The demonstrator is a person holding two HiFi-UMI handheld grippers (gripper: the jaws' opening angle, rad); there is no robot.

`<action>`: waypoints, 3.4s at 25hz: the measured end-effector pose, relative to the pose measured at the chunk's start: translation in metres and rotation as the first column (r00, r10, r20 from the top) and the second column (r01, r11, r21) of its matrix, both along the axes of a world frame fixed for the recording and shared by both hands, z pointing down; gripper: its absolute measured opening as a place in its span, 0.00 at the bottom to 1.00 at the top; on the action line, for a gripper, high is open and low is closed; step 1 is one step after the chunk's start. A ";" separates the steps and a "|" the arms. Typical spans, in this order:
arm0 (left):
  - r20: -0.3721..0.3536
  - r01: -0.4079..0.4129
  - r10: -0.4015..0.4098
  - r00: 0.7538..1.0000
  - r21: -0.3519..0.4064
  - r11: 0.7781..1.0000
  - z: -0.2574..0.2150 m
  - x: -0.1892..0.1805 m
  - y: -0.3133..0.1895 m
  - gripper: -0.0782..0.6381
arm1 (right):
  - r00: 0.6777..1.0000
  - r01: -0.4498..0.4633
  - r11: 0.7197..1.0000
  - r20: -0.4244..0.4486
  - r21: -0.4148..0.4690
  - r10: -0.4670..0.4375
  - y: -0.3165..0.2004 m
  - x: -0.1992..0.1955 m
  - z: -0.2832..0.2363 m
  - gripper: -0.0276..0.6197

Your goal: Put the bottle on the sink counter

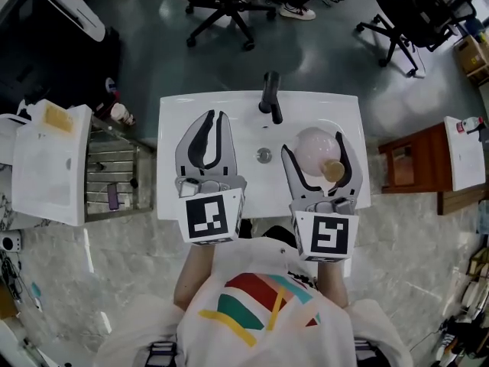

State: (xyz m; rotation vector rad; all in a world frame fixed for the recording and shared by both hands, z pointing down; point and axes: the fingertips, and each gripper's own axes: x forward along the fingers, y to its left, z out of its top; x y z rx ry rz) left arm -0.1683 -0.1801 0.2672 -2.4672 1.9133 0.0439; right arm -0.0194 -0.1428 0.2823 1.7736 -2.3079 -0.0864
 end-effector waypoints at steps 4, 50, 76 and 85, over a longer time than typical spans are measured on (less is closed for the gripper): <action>-0.001 0.001 -0.001 1.000 -0.022 1.000 0.007 -0.003 -0.017 0.14 | 1.000 0.004 1.000 -0.002 -0.012 -0.004 -0.019 -0.003 0.003 0.65; 0.157 0.063 -0.040 0.987 -0.140 0.988 0.044 0.094 -0.049 0.18 | 0.999 -0.023 0.944 -0.048 -0.331 0.007 -0.120 0.177 0.125 0.65; 0.284 0.249 -0.177 0.942 -0.241 0.938 0.102 0.073 -0.078 0.13 | 0.988 -0.128 0.811 -0.005 -0.570 0.152 -0.191 0.255 0.267 0.65; 0.294 0.241 -0.161 0.942 -0.257 0.936 0.109 0.077 -0.077 0.13 | 0.986 -0.148 0.794 -0.032 -0.590 0.161 -0.190 0.262 0.287 0.65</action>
